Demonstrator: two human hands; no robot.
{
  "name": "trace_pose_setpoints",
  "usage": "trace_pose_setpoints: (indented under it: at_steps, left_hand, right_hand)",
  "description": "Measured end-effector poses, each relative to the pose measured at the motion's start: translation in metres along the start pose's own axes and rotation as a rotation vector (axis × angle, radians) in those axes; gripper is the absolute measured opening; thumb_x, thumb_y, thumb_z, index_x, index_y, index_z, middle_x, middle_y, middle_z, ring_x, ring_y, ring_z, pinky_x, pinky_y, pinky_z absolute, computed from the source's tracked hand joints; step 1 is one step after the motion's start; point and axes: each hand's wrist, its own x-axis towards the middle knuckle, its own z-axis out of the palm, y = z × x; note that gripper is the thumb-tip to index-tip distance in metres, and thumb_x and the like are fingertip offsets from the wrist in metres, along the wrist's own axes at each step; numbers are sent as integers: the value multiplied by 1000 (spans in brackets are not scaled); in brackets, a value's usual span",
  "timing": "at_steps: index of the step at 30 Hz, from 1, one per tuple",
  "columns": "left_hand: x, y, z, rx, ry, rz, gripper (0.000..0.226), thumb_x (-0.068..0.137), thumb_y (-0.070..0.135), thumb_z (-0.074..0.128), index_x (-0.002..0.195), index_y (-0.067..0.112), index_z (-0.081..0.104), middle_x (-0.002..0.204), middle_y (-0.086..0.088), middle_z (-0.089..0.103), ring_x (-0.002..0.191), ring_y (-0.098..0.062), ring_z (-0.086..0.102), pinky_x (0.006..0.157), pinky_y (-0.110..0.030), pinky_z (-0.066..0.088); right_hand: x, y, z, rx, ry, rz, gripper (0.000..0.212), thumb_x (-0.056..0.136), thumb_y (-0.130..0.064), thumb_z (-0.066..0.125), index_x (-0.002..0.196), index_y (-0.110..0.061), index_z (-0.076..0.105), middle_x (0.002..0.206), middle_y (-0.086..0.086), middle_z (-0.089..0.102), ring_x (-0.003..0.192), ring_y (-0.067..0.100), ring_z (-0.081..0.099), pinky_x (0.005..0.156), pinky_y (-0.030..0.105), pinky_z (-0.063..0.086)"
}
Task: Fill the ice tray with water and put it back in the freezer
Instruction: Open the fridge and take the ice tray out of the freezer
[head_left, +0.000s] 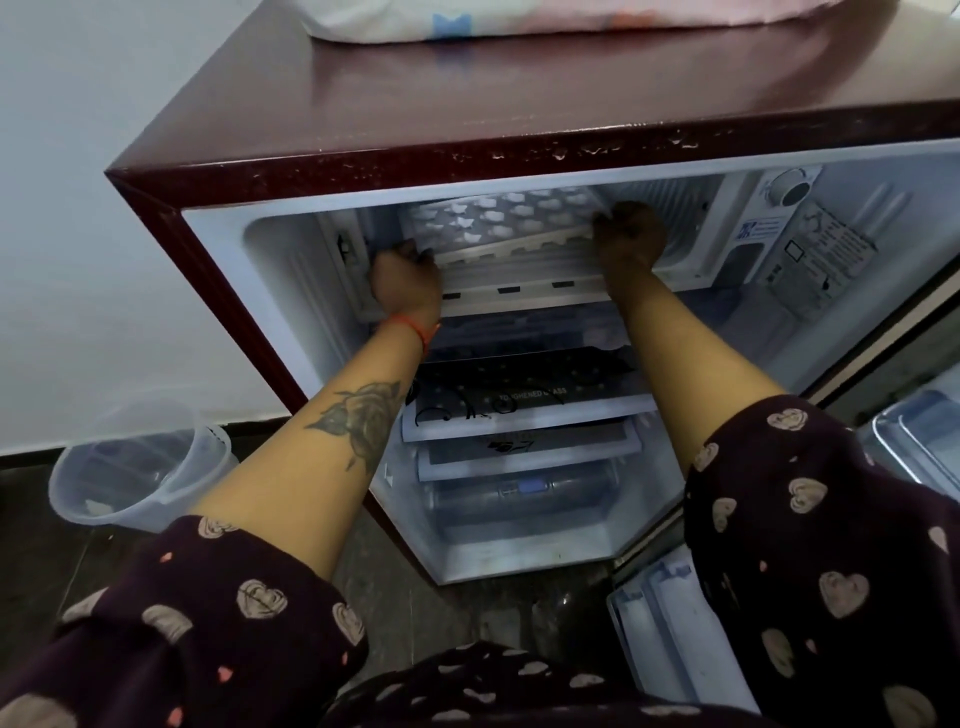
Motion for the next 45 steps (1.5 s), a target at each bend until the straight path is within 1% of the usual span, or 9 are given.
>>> trace_pose_setpoints:
  at_steps: [5, 12, 15, 18, 23, 28, 31, 35, 45]
  left_hand:
    - [-23, 4, -7, 68, 43, 31, 29, 89, 9, 60, 116, -1, 65, 118, -14, 66, 113, -24, 60, 96, -26, 46]
    - [-57, 2, -19, 90, 54, 47, 31, 90, 9, 57, 117, -7, 62, 121, -19, 64, 114, -25, 59, 94, -21, 41]
    - [-72, 0, -24, 104, 61, 62, 33, 91, 12, 54, 119, -6, 60, 123, -20, 63, 114, -28, 59, 94, -23, 41]
    - [-87, -2, -29, 106, 72, 57, 36, 94, 16, 52, 128, 6, 56, 128, -12, 60, 119, -25, 55, 91, -13, 35]
    - [-116, -9, -39, 67, 108, 24, 35, 94, 15, 51, 128, 6, 56, 126, -12, 60, 116, -25, 56, 82, -10, 33]
    - [-147, -21, -51, -4, 128, -13, 37, 89, 19, 57, 123, 5, 57, 118, -15, 64, 107, -29, 62, 93, -34, 50]
    - [-168, -26, -57, -30, 141, -29, 37, 89, 19, 58, 124, 5, 55, 119, -14, 63, 107, -27, 61, 88, -25, 48]
    - [-188, -31, -67, -35, 166, -37, 34, 88, 18, 60, 119, 7, 57, 117, -14, 62, 105, -27, 61, 88, -30, 50]
    - [-215, -42, -95, -7, 68, -32, 40, 88, 12, 57, 128, 7, 53, 124, -10, 58, 109, -23, 58, 82, -21, 45]
  right_hand:
    - [-14, 1, -16, -58, -25, -41, 17, 91, -14, 58, 74, -13, 54, 89, 6, 57, 87, 15, 54, 77, 22, 44]
    - [-40, 2, -39, 5, 2, 14, 5, 89, -20, 63, 90, -16, 63, 91, 2, 57, 86, 12, 53, 73, 12, 40]
    - [-50, 3, -46, 29, 10, 19, 33, 87, -21, 64, 64, -28, 43, 85, -1, 48, 81, 13, 49, 71, 16, 39]
    - [-62, 4, -58, 63, 19, 47, 6, 88, -22, 64, 87, -19, 58, 92, 1, 54, 88, 13, 54, 76, 15, 42]
    - [-93, 7, -79, 78, 38, 49, 43, 90, -22, 62, 129, -5, 57, 130, 9, 61, 119, 21, 57, 99, 19, 39]
    - [-129, 12, -97, 113, 37, 88, 38, 89, -20, 62, 125, -6, 61, 124, 10, 64, 115, 23, 58, 92, 19, 41]
    - [-151, 17, -108, 177, 42, 81, 31, 86, -14, 63, 115, -3, 67, 113, 9, 69, 102, 22, 63, 80, 16, 43]
    - [-172, 22, -119, 252, 46, 119, 41, 84, -8, 63, 124, 0, 60, 126, 10, 63, 114, 20, 60, 98, 22, 45]
    - [-229, 33, -135, 282, 142, 183, 35, 80, 0, 59, 114, 1, 66, 113, 8, 69, 100, 20, 64, 65, 11, 43]
